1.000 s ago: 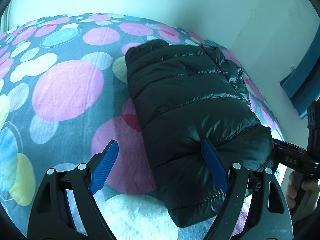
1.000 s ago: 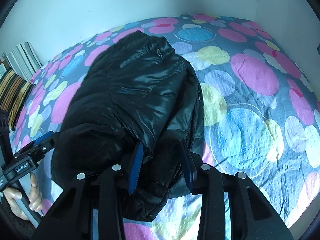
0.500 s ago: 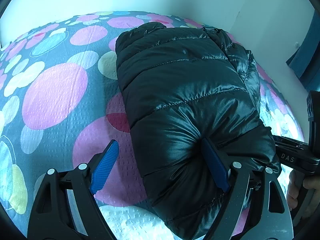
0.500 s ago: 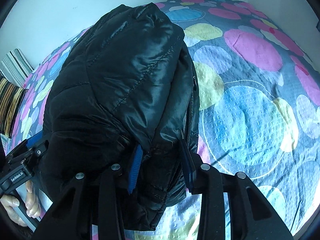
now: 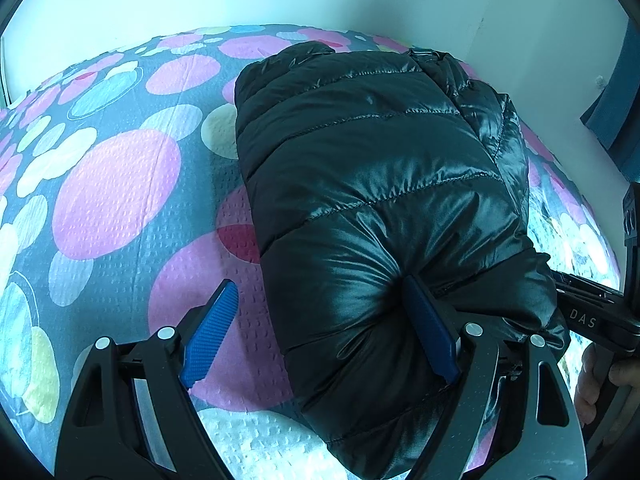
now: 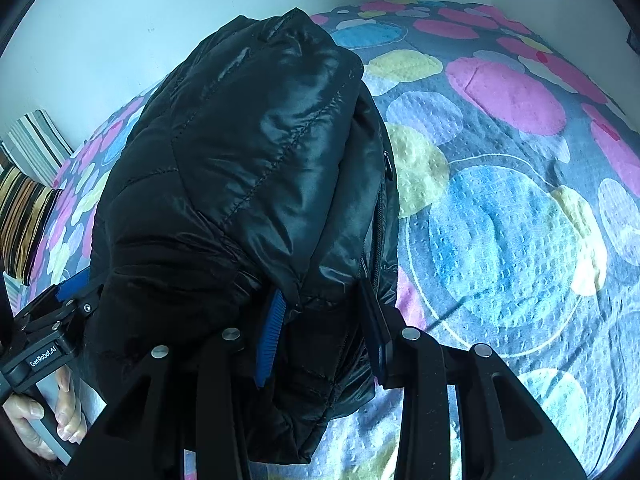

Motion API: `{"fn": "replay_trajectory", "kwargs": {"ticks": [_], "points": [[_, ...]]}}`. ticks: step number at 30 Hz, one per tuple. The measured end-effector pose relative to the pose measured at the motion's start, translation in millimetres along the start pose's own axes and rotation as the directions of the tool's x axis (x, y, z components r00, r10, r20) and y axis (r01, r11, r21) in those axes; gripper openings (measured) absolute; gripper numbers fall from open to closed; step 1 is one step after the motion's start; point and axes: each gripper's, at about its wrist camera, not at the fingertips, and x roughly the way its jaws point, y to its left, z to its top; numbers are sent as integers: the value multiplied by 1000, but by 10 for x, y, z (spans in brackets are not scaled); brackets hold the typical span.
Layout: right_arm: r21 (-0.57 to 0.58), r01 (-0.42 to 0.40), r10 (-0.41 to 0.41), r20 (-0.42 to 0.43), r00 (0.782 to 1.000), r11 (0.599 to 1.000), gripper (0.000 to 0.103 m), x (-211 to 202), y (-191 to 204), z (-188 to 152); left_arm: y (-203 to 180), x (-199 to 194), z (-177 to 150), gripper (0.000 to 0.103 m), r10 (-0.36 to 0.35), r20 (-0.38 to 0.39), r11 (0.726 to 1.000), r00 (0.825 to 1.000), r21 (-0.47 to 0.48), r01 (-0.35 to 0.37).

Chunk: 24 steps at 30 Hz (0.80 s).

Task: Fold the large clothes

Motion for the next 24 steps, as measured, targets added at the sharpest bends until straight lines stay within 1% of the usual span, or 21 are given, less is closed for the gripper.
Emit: {"fn": "replay_trajectory", "kwargs": {"ticks": [3,7,12,13,16,19,24], "points": [[1,-4,4,9,1000,1000,36,-13,-4,-9,10,-40,9,84,-10,9,1000,1000,-5,10],[9,-23,22,24,999,1000,37,-58,-18,-14,93,-183,41,83,-44,25,999,999,-30,45],[18,-46,46,33,998,999,38,-95,-35,-5,256,-292,137,83,-50,76,996,996,-70,56],[16,-47,47,34,998,999,38,-95,-34,-2,312,-271,170,83,-61,73,994,995,-87,67],[16,-52,52,35,998,998,38,-88,-49,8,439,-174,243,84,-137,53,979,989,-147,143],[15,-57,56,34,998,998,38,-86,-55,10,463,-93,293,84,-187,47,968,981,-161,192],[9,-55,55,33,998,998,39,-91,-44,3,429,-13,425,85,-206,48,966,977,-150,211]]}}
